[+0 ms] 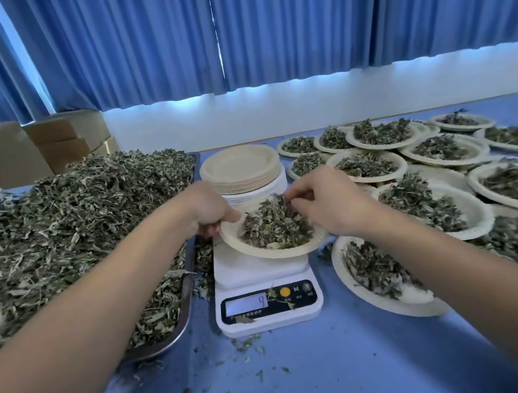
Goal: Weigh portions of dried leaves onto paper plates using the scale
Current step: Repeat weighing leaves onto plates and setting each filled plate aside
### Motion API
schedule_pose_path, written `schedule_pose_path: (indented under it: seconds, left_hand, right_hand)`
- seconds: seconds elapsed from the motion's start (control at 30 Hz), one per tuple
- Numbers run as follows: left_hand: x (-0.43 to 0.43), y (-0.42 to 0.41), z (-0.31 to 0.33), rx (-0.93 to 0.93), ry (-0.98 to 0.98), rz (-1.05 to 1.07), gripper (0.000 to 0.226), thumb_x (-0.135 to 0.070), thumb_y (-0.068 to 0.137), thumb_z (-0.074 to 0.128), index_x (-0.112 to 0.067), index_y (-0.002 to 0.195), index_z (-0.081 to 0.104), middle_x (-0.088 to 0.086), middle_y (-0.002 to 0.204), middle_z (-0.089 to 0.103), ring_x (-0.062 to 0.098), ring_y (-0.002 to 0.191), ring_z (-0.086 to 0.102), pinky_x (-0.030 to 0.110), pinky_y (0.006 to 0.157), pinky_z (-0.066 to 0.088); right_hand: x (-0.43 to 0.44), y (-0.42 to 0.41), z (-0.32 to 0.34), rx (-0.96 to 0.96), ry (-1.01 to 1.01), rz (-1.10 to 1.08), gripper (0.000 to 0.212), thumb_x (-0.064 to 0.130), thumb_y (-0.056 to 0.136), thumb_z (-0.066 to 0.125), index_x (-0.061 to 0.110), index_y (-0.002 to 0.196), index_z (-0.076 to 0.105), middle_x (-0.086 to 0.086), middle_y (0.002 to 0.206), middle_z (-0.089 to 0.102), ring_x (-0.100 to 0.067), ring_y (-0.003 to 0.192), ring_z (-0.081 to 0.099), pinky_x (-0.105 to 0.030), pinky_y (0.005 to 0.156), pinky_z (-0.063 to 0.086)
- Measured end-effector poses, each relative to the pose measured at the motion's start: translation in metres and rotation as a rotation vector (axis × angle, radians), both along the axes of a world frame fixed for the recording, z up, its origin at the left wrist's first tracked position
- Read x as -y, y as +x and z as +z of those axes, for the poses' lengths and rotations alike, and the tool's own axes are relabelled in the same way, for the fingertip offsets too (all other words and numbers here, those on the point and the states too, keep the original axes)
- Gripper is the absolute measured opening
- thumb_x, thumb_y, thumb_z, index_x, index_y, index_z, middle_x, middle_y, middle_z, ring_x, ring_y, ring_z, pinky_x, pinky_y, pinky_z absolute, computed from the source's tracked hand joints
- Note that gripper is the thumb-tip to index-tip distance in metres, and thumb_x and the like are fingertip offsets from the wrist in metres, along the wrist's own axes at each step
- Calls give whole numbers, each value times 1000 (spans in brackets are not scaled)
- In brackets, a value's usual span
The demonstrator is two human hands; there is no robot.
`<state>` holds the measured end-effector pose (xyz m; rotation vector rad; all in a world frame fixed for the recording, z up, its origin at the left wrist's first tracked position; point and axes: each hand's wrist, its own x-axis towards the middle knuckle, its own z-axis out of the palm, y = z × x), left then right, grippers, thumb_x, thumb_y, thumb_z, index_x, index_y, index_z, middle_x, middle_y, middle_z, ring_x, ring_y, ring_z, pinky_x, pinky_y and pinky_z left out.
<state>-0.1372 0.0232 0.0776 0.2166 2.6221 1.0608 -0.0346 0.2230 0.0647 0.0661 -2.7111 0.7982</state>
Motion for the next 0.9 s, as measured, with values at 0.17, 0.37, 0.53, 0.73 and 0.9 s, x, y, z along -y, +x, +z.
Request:
schedule_pose_path:
  seconds: [0.17, 0.37, 0.53, 0.73, 0.9]
  left_hand:
    - [-15, 1, 0, 121, 225, 60, 21, -2, 89, 73, 1, 106, 61, 11, 75, 53, 13, 50, 40, 22, 41, 34]
    - [-65, 15, 24, 126, 295, 15, 9, -1, 94, 67, -2, 91, 58, 10, 68, 50, 14, 50, 35, 20, 37, 28]
    - [-141, 34, 42, 54, 263, -75, 17, -5, 91, 73, -4, 83, 58, 9, 63, 49, 14, 48, 37, 24, 43, 32]
    - [-254, 41, 41, 39, 292, -134, 17, -6, 87, 77, 0, 86, 61, 10, 58, 56, 12, 37, 44, 17, 37, 36]
    - [-354, 42, 42, 6, 303, -236, 19, -7, 86, 79, 0, 80, 62, 11, 56, 59, 18, 44, 48, 30, 53, 47]
  right_hand:
    - [-23, 21, 11, -186, -7, -162, 27, 10, 97, 58, 20, 114, 77, 3, 114, 74, -9, 99, 65, -21, 89, 46]
    - [-81, 48, 33, -13, -163, -423, 20, 16, 95, 62, 11, 84, 77, 1, 59, 72, -8, 51, 64, -29, 57, 54]
    - [-134, 76, 42, 41, -359, -518, 13, 9, 92, 72, 6, 80, 72, -6, 64, 68, -13, 41, 59, -28, 50, 51]
    - [-229, 99, 48, 50, -428, -684, 10, 6, 88, 77, 1, 95, 74, -14, 72, 72, -22, 50, 65, -39, 66, 64]
    - [-320, 104, 57, -2, -440, -804, 21, 1, 83, 78, -14, 98, 72, -21, 71, 68, -25, 55, 59, -50, 73, 62]
